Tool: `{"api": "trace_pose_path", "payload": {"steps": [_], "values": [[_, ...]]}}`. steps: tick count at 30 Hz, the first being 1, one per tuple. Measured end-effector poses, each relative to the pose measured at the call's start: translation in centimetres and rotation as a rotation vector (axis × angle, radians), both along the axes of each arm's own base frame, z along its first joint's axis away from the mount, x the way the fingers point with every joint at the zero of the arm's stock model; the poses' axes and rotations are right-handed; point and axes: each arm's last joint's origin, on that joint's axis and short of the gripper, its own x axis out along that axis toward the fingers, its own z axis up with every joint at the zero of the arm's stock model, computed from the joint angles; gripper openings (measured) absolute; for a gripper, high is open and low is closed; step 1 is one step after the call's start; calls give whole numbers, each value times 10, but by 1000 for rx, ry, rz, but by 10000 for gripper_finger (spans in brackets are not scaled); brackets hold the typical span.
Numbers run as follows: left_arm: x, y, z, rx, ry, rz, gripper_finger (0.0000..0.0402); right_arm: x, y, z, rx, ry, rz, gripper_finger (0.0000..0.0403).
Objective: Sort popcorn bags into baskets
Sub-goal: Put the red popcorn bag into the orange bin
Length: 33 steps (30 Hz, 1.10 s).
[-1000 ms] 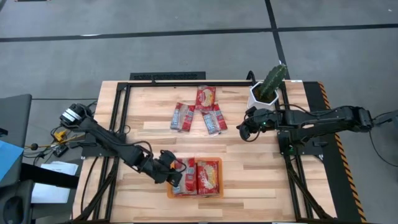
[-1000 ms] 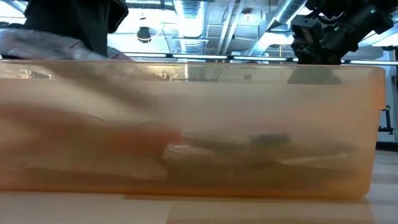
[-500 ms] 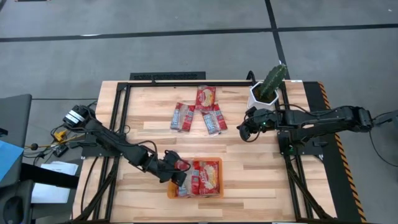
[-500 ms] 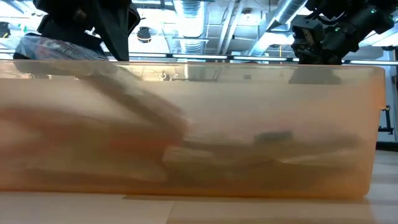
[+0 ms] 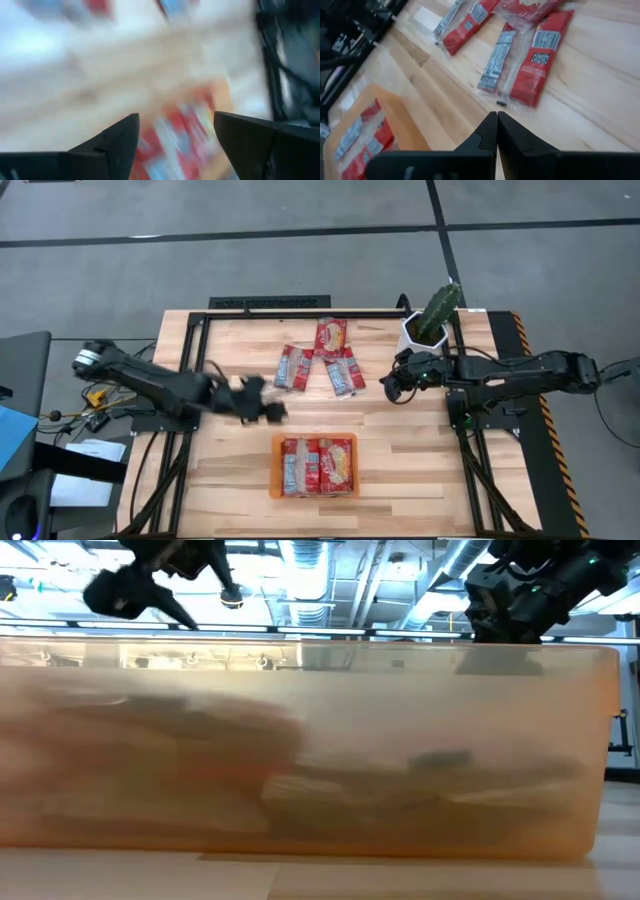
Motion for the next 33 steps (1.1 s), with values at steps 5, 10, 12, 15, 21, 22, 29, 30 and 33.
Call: {"api": "trace_pose_path", "payload": {"steps": [5, 10, 12, 15, 21, 22, 29, 30, 33], "values": [[-22, 59, 6, 166, 113, 123, 238, 21, -4, -8, 4, -39, 29, 20], [-21, 106, -23, 146, 113, 72, 228, 53, -7, -22, 26, -66, 87, 15], [-21, 121, -40, 122, 88, 80, 227, 67, -11, -25, 29, -32, 105, 19], [-26, 138, -63, 114, 56, 115, 227, 92, -17, -29, 14, 14, 164, 27], [-42, 167, -94, 99, 76, 125, 227, 147, -38, -29, -30, 60, 198, 19], [-43, 171, -96, 101, 83, 110, 227, 155, -42, -30, -36, 72, 199, 16], [-40, 190, -110, 123, 63, 15, 227, 203, -70, -47, -32, 186, 191, 21], [-39, 192, -113, 126, 64, 5, 227, 208, -71, -49, -32, 202, 195, 25], [-35, 197, -127, 105, 91, -27, 227, 219, -74, -58, -31, 242, 204, 29]]}}
